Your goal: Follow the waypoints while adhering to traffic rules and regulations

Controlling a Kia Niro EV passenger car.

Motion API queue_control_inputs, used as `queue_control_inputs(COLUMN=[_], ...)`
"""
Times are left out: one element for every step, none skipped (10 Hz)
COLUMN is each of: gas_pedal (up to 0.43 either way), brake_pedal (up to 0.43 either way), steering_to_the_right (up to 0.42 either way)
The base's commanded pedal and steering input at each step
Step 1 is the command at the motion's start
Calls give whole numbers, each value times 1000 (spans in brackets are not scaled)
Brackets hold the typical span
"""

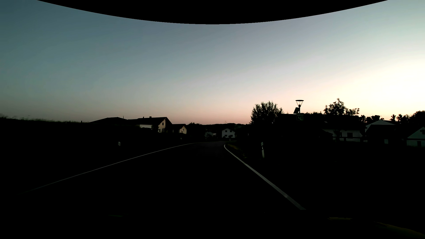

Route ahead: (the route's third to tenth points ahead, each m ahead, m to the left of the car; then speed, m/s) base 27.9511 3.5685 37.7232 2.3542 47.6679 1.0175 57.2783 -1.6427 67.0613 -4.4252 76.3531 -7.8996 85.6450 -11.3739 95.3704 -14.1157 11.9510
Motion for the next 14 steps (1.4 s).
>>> queue_control_inputs(gas_pedal=[59,59,59,59,59,59,59,59,59,59,59,59,59,59], brake_pedal=[0,0,0,0,0,0,0,0,0,0,0,0,0,0], steering_to_the_right=[-7,-7,-6,-6,-6,-5,-5,-4,-3,-1,0,3,7,11])
